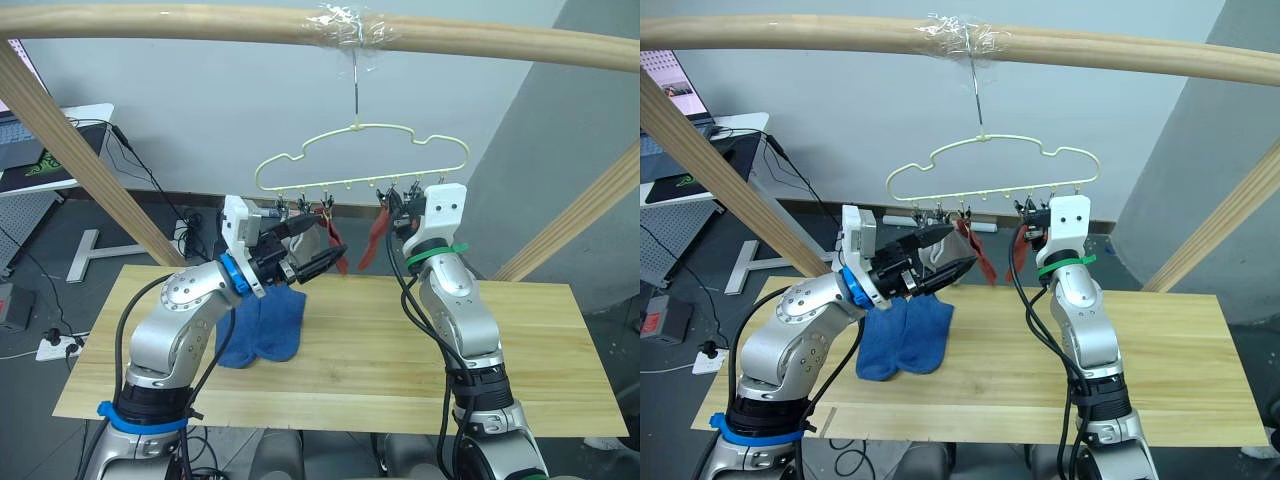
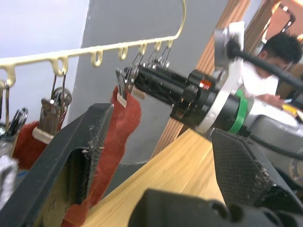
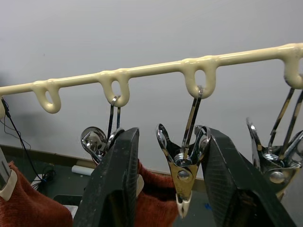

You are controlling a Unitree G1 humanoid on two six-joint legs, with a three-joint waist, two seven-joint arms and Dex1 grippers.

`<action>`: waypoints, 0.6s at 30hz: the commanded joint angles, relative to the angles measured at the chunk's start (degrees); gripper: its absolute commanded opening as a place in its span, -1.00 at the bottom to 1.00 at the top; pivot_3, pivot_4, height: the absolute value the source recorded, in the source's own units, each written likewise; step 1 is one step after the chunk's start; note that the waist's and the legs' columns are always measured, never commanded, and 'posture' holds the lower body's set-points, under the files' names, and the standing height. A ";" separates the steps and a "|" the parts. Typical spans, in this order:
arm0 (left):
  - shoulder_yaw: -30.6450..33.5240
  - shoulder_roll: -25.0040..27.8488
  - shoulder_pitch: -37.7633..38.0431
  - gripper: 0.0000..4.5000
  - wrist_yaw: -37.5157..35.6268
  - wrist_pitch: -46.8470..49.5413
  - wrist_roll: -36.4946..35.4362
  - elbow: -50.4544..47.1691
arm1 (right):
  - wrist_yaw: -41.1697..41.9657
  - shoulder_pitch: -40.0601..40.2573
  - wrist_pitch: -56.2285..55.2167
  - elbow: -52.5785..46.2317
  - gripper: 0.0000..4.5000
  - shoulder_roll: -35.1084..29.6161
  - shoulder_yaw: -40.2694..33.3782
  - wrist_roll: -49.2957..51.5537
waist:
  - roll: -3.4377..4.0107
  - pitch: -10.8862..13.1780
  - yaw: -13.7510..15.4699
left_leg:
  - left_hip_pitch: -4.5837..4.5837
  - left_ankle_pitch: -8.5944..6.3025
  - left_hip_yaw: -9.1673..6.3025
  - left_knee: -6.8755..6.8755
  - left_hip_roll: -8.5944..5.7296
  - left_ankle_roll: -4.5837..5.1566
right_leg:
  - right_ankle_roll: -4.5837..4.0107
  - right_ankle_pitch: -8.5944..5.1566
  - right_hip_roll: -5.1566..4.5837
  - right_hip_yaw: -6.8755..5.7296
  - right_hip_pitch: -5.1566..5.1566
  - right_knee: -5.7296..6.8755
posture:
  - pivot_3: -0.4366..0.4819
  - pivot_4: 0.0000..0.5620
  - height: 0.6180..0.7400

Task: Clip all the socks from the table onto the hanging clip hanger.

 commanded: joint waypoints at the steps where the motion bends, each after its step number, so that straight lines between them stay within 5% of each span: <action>1: 1.35 -0.13 -0.88 0.70 0.23 -0.25 -1.98 -3.34 | -0.04 -1.50 -1.35 -0.94 -0.14 0.36 -0.98 0.56 | 0.00 0.00 0.01 | 0.00 0.00 0.00 0.00 0.00 0.00 | 0.00 0.00 0.00 0.00 0.00 0.00 | 0.25 -0.27 1.00; 18: 1.01 -0.60 -0.87 0.70 0.42 -1.30 -1.97 -3.62 | 0.35 -2.40 -1.80 -0.11 -0.14 0.30 -1.26 0.95 | 0.02 0.01 0.14 | 0.00 0.00 0.00 0.00 0.00 0.00 | 0.00 0.00 0.00 -0.01 0.00 0.00 | 0.25 -0.26 1.00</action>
